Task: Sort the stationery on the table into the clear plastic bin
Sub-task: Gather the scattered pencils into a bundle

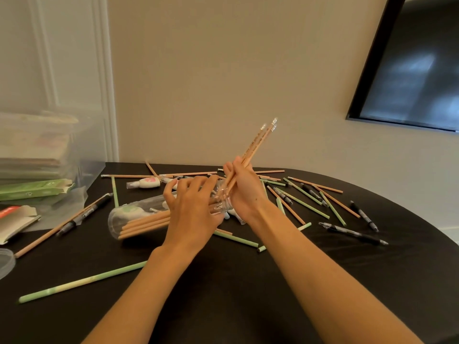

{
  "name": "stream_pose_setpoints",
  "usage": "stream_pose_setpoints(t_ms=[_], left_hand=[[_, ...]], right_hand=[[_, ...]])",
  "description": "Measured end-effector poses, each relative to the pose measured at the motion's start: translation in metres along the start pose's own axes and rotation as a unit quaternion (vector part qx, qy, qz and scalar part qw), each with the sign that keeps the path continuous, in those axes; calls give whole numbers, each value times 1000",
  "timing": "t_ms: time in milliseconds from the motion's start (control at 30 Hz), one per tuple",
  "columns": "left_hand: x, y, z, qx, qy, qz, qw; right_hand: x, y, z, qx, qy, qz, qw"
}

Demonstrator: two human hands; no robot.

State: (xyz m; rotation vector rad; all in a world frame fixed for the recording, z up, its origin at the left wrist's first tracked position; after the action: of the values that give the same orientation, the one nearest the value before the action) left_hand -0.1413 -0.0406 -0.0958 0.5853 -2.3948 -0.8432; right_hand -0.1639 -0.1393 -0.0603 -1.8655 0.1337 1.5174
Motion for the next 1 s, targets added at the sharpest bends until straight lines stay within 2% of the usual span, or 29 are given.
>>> stream_pose_setpoints(t_ms=[167,300,433,533,600,700,767,833,900,933,1000], left_hand=[[-2,1,0,37,12,-4,999],[-4,1,3,57,25,-13,998],[-10,3,1,67,50,-23,996],[-14,4,-1,62,60,-27,996],[-14,5,-1,56,59,-29,996],[-14,7,0,45,63,-32,996],[-16,7,0,45,66,-38,996],[-16,8,0,49,68,-39,996],[-14,6,0,52,67,-40,996],[-14,6,0,53,66,-43,995],[-15,7,0,56,68,-51,995]], right_hand=[[1,-4,5,1,-3,24,1000],[2,-6,12,-13,-5,88,996],[10,-5,22,-69,-3,170,983],[8,-5,26,-107,-2,156,982],[4,-2,22,-71,-3,119,990],[-7,7,13,12,41,25,999],[-11,9,13,11,54,7,998],[-5,6,20,-49,25,119,991],[6,2,29,-115,-17,255,960],[10,0,31,-136,-31,279,950],[10,0,30,-141,-28,256,956]])
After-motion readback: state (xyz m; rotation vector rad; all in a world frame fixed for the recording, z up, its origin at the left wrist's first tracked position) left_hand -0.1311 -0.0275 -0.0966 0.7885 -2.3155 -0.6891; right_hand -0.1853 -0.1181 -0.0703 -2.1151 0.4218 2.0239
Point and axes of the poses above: each hand's wrist, its own z-axis away from the middle knuckle, its own y-axis out of the back of the hand, x = y × z, the point moved 2 cm from there along -z, towards the middle knuckle, and after that the axes turned 1 degree about x, right-handed, at the moved point
